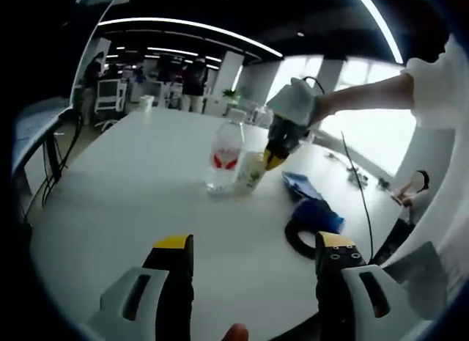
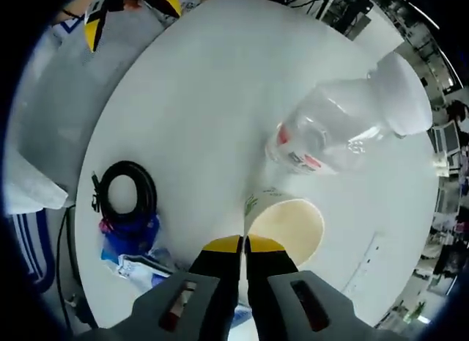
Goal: Arrange the tabletop items into an orderly group along one side of the table until the central work area is clear of visible clutter.
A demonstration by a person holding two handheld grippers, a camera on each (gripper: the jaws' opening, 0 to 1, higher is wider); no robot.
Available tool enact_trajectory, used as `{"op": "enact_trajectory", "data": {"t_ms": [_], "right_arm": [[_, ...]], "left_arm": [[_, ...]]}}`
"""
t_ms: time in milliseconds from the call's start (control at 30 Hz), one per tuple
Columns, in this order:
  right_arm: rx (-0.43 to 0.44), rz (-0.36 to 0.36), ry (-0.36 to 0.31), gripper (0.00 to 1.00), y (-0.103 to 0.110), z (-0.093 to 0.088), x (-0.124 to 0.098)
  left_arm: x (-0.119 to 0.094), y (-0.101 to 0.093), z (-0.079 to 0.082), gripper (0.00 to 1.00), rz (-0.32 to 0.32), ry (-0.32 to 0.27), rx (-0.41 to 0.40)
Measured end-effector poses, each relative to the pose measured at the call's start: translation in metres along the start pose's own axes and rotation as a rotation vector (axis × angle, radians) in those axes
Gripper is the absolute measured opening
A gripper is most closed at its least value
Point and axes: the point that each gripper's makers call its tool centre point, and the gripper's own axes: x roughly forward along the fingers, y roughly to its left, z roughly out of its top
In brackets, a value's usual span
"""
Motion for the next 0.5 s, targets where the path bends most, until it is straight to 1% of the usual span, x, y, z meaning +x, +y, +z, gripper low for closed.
{"op": "enact_trajectory", "data": {"t_ms": [333, 500], "right_arm": [[0.012, -0.017, -0.005, 0.0, -0.0033, 0.0069, 0.0001], [0.027, -0.023, -0.014, 0.02, -0.0053, 0.0094, -0.0007]], "left_arm": [[0.0006, -0.0015, -0.0003, 0.65, -0.012, -0.001, -0.013], [0.0005, -0.0021, 0.0004, 0.65, -0.016, -0.005, -0.016]]}}
